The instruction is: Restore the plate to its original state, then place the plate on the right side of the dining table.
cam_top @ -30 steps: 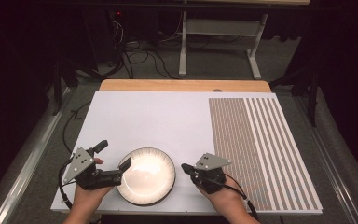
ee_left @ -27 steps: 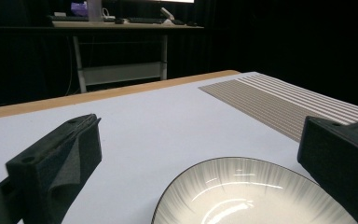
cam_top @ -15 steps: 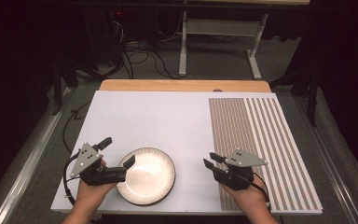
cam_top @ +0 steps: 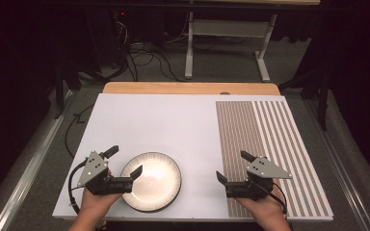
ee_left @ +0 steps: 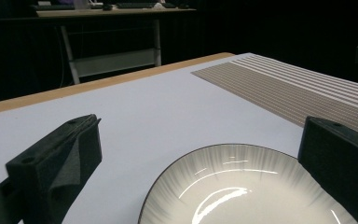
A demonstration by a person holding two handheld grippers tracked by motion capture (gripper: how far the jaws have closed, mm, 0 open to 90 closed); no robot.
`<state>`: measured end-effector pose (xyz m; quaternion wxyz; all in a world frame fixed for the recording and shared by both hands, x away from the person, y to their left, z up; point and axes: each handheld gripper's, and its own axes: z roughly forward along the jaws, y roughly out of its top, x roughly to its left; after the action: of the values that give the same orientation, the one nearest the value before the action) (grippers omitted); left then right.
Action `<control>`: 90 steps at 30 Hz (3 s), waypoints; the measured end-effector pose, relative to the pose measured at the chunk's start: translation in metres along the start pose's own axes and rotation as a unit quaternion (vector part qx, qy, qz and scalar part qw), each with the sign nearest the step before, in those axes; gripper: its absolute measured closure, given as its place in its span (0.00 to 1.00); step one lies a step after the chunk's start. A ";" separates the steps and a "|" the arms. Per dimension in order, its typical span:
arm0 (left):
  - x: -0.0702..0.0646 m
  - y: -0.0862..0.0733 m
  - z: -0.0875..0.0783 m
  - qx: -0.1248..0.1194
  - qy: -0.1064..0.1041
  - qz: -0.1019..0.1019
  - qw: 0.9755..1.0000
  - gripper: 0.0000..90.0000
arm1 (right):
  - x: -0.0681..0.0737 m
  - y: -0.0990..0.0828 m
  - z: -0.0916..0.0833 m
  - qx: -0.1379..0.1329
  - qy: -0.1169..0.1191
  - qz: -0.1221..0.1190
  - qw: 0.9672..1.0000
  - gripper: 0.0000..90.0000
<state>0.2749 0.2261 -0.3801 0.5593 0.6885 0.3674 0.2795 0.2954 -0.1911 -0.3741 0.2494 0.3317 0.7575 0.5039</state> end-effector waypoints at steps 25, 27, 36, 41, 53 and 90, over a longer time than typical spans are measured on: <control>0.007 0.002 0.000 0.008 -0.004 -0.002 1.000 0.00 | 0.001 0.004 0.003 0.000 0.010 -0.002 1.000 0.11; 0.007 0.004 -0.002 0.005 -0.002 0.001 1.000 0.00 | 0.003 0.006 0.004 -0.003 0.008 -0.014 1.000 0.21; 0.008 0.004 -0.002 0.004 -0.001 -0.005 1.000 0.00 | 0.022 0.019 0.011 -0.004 0.028 -0.029 0.999 0.57; 0.009 0.005 -0.003 0.001 -0.001 -0.007 1.000 0.00 | 0.030 0.022 0.018 0.001 0.041 -0.035 0.999 0.64; 0.014 0.003 -0.005 -0.001 0.003 -0.010 1.000 0.00 | 0.043 0.035 0.051 0.043 0.099 -0.048 0.993 0.88; 0.033 -0.012 -0.014 0.074 -0.015 -0.044 0.996 0.00 | 0.092 0.006 0.086 0.150 0.149 -0.111 0.971 1.00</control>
<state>0.2797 0.2622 -0.3900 0.5242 0.7150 0.4089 0.2162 0.2977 -0.0689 -0.4035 0.1352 0.2000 0.8854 0.3972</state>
